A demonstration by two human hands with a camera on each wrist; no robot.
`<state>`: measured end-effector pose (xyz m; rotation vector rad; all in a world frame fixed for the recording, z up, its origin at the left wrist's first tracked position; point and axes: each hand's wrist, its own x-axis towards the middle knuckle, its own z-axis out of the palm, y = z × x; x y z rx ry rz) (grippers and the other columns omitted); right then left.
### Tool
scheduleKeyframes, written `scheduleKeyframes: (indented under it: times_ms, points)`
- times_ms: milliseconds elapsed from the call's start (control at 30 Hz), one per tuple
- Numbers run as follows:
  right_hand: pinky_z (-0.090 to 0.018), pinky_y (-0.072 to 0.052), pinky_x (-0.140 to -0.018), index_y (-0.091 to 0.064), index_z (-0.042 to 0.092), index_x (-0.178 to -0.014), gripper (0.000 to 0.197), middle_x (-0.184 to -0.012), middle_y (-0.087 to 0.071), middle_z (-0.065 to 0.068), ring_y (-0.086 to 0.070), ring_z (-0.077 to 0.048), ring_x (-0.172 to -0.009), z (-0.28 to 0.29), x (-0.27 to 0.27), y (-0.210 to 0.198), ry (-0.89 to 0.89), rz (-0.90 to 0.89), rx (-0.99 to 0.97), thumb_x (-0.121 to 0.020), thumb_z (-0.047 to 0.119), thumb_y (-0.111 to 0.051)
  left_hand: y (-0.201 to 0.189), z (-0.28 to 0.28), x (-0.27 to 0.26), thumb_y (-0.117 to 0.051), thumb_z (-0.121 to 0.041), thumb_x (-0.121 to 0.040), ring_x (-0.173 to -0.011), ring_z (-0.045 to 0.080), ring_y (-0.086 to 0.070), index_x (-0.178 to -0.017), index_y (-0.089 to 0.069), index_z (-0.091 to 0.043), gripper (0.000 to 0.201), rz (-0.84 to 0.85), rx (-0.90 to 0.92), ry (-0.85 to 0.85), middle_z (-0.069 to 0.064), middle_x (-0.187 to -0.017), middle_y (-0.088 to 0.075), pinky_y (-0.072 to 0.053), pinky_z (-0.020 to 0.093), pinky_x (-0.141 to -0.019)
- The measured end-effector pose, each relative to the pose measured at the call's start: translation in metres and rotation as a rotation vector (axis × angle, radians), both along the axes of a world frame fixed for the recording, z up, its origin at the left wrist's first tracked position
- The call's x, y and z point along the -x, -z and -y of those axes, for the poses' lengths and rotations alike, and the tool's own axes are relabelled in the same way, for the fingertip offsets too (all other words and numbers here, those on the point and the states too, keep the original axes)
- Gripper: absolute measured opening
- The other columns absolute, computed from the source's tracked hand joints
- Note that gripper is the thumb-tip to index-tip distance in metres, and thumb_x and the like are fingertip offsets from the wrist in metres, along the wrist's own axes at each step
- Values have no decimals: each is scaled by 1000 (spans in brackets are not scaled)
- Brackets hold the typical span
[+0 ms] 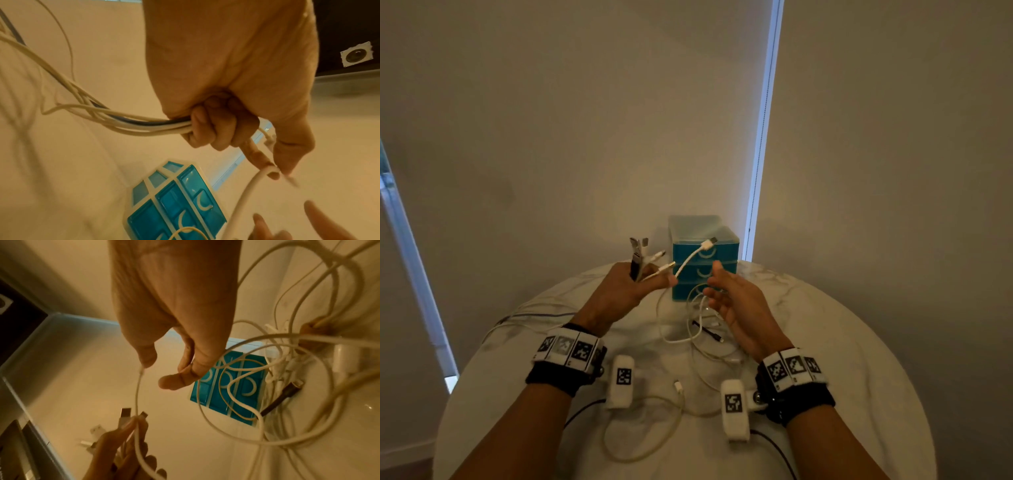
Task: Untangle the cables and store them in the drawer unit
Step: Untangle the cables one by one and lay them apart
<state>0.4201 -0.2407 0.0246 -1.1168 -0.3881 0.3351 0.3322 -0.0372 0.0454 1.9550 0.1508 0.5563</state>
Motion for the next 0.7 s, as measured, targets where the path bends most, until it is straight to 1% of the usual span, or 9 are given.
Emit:
scheduleKeyframes:
  times_ms: [133,200,267,367,433,500,600,633,700]
  points:
    - [-40,-60,-100,-72,6,-128,50,-124,-78,-10,-74,-23,-117,-7,6,-2,-34,61,-3,-103,48,-63,8,4,-3,-86,-43,-85,-56,0,-51,-71,-78,-26,24,-36,-140,79,-10,-60,-60,-40,31,-67]
    - [-45,-55,-109,-70,5,-130,46,-128,-76,-9,-71,-22,-124,-7,8,-6,-31,119,-61,-109,43,-52,12,9,-7,-84,-49,-85,-57,1,-52,-74,-77,-17,34,-68,-204,100,-6,-62,-61,-41,29,-67]
    - [-49,-50,-114,-67,6,-122,43,-129,-75,-13,-69,-26,-127,-5,8,-15,-23,101,-219,-112,40,-44,12,13,-8,-84,-56,-83,-57,2,-49,-73,-75,-18,40,-102,-216,134,-8,-60,-57,-38,26,-65]
    - [-50,-51,-113,-63,12,-110,33,-129,-74,-13,-68,-31,-128,3,4,-37,-96,-15,-576,-112,40,-44,14,16,-8,-86,-62,-77,-61,-1,-60,-79,-79,-34,29,-225,-304,189,-12,-69,-70,-43,23,-66]
    - [-49,-54,-109,-64,13,-102,32,-116,-76,-11,-72,-28,-119,11,2,-48,-142,-89,-794,-112,38,-48,15,13,-9,-86,-63,-77,-66,0,-65,-84,-80,-31,33,-202,-307,131,-12,-74,-74,-48,27,-70]
    - [-39,-61,-90,-64,15,-94,34,-89,-70,-2,-72,-17,-88,17,-1,-52,-150,-108,-872,-113,39,-48,13,10,-11,-85,-63,-79,-76,7,-70,-87,-80,-29,35,-91,-241,22,-8,-80,-77,-53,33,-76]
    - [-25,-42,-58,-58,17,-93,30,-67,-41,4,-42,-10,-58,18,-2,-52,-62,-34,-653,-112,40,-50,9,3,-11,-88,-63,-74,-80,10,-70,-91,-83,-29,38,113,-28,-124,-13,-87,-76,-51,31,-80]
    - [-25,-38,-55,-60,16,-96,26,-65,-40,5,-39,-9,-56,18,-1,-50,-12,21,-496,-110,37,-55,7,2,-9,-90,-60,-73,-78,10,-65,-90,-84,-30,35,177,45,-137,-14,-85,-71,-49,32,-80]
    - [-23,-41,-53,-68,7,-110,22,-68,-55,6,-48,-7,-57,14,4,-41,69,170,-94,-102,28,-69,5,2,-6,-93,-51,-74,-80,11,-63,-88,-85,-32,25,271,76,-141,-7,-83,-73,-48,29,-80]
